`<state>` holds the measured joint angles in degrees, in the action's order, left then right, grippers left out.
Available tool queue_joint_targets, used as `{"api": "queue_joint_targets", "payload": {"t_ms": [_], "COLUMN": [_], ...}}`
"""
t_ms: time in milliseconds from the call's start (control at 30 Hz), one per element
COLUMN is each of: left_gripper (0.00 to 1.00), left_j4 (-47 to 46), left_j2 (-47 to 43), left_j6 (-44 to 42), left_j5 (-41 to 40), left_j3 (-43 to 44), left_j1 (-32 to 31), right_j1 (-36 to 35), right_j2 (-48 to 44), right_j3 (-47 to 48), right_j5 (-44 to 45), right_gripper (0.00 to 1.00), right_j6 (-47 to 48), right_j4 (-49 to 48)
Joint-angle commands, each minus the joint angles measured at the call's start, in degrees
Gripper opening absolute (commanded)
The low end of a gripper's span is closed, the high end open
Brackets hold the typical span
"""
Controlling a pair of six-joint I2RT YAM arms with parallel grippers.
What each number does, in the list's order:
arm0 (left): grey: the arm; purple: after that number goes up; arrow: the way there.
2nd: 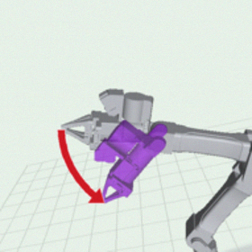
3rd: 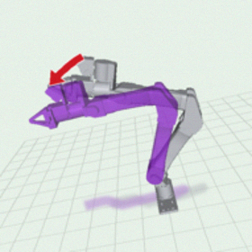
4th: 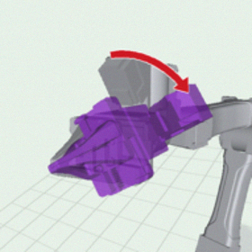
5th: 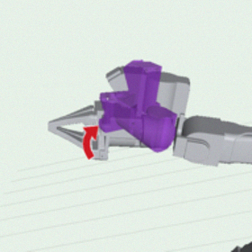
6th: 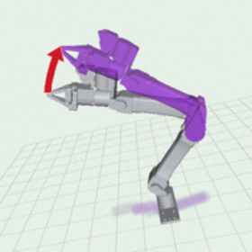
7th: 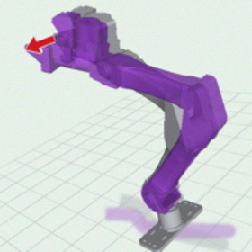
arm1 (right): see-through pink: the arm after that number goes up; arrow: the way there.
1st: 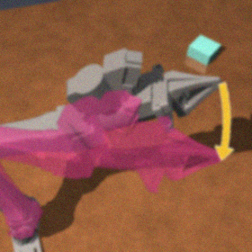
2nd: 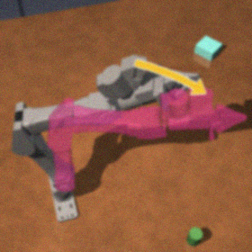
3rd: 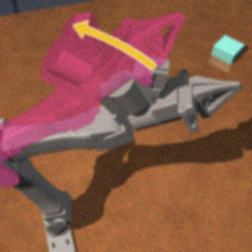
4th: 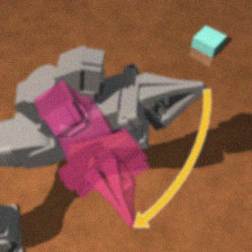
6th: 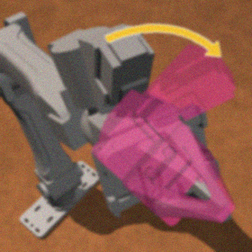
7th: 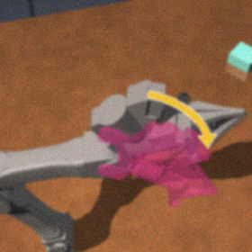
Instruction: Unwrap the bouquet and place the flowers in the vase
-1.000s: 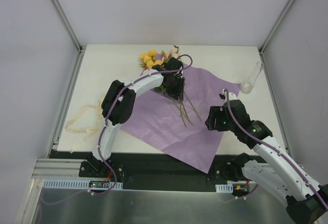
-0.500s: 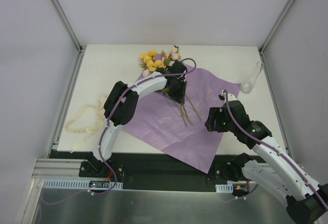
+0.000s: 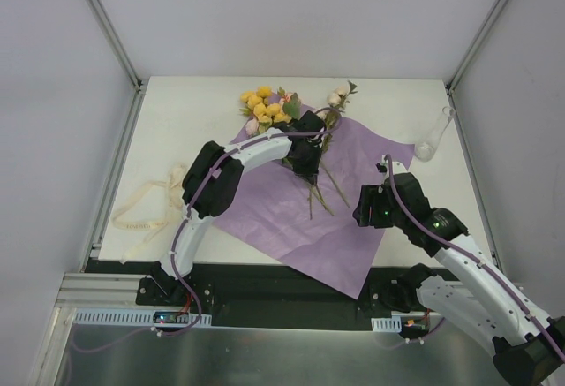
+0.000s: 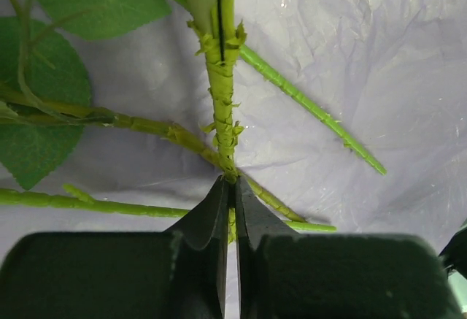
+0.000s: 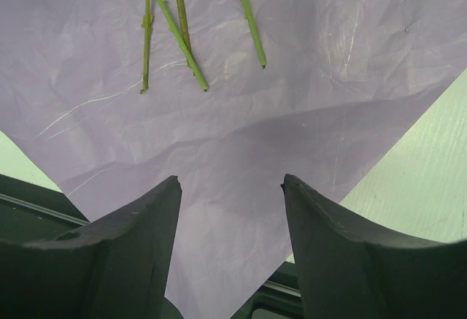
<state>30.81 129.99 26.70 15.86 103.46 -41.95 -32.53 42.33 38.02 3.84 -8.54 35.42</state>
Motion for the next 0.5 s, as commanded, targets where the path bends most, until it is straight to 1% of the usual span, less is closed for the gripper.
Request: {"api": "queue_joint_targets", "payload": {"t_ms": [0, 167, 267, 367, 400, 467], "left_gripper": [0.00, 0.00, 0.00, 0.00, 0.00, 0.00], "left_j4": [0.3, 0.6, 0.7, 0.7, 0.8, 0.7], "left_j2": [-5.3, -13.9, -18.5, -23.6, -25.0, -28.7], "left_j6": [-2.0, -2.1, -1.5, -2.7, -3.5, -5.2], "left_j5": [-3.2, -1.8, -0.4, 2.0, 2.5, 3.9], "left_j3": [0.1, 0.4, -0.6, -2.6, -3.1, -4.7], "left_j1": [-0.1, 0.6, 2.1, 3.5, 3.6, 4.1], "right_j1": [0.2, 0.3, 0.2, 0.4, 0.5, 0.8], "right_j2": [-0.4, 0.2, 1.6, 3.5, 4.7, 6.0], "right_j3": [2.9, 4.6, 5.9, 8.6, 10.3, 12.4], "right_j5": [-0.1, -1.1, -1.3, -3.1, -5.7, -8.0], "right_gripper": [0.61, 0.61, 0.61, 0.61, 0.61, 0.61], "right_j6": [-0.2, -0.8, -0.8, -1.2, -1.4, -1.7], "right_j4": [0.7, 0.4, 0.3, -0.3, -0.9, -1.7]}}
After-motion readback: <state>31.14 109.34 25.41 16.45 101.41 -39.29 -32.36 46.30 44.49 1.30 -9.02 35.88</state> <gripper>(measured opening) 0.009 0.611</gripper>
